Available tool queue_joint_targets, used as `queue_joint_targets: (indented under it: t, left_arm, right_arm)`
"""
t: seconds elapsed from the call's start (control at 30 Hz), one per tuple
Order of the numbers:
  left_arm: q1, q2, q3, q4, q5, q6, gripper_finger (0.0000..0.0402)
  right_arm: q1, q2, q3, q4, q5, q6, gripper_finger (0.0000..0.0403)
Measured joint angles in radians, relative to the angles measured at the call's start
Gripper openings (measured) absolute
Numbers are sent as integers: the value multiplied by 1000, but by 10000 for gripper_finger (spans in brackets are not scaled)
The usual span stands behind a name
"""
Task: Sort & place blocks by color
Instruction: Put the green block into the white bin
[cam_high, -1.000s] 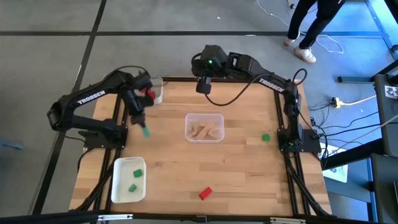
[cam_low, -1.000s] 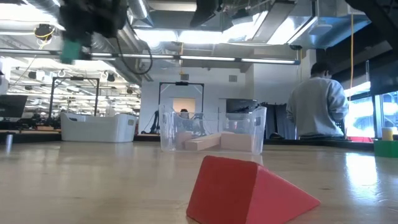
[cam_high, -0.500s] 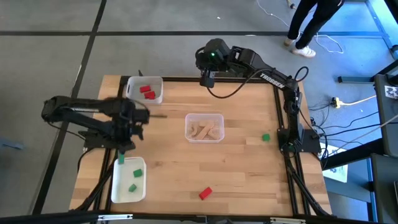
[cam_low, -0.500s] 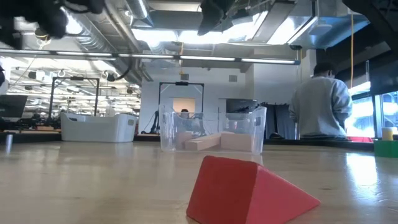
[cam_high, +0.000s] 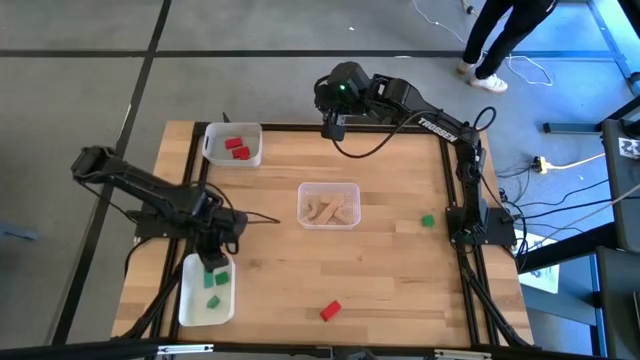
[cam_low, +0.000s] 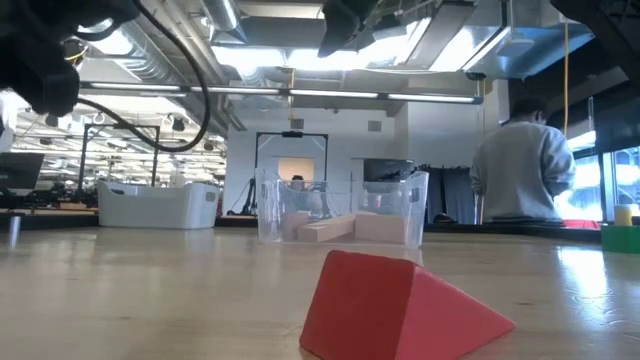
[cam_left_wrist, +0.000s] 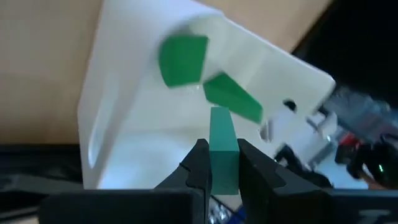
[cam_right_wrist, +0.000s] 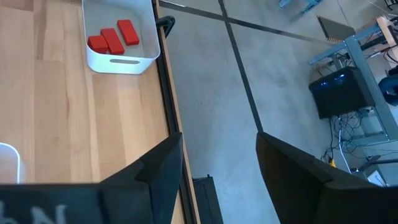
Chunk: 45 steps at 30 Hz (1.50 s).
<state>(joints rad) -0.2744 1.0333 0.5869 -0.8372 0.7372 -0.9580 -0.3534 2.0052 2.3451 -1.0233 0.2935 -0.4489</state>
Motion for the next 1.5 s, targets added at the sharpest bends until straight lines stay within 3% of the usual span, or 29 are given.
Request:
queue_joint_targets:
  t: [0.1, 0.33, 0.57, 0.77, 1.03, 1.3, 1.5]
  left_arm:
    - [-33, 0, -21, 50, -34, -67, 48]
    - [-83, 0, -26, 55, -77, -89, 103]
    - [-92, 0, -26, 55, -94, -91, 105]
    - [-62, -34, -26, 54, -121, -85, 106]
    - [43, -152, -26, 53, -279, -18, 107]
    - [145, -253, 15, 52, -441, 30, 108]
    - [195, -271, 117, 48, -585, 176, 108]
  right_arm:
    - [0, 0, 0, 1, 0, 0, 207]
    - [0, 0, 0, 1, 0, 0, 207]
    - [0, -7, 0, -25, 0, 0, 207]
    - [-8, -109, 2, -197, -56, 111, 207]
    - [-12, -197, 2, -554, -136, 139, 207]
    - [-12, -234, -61, -547, -299, 381, 207]
    - [-9, -326, -265, -548, -414, 365, 207]
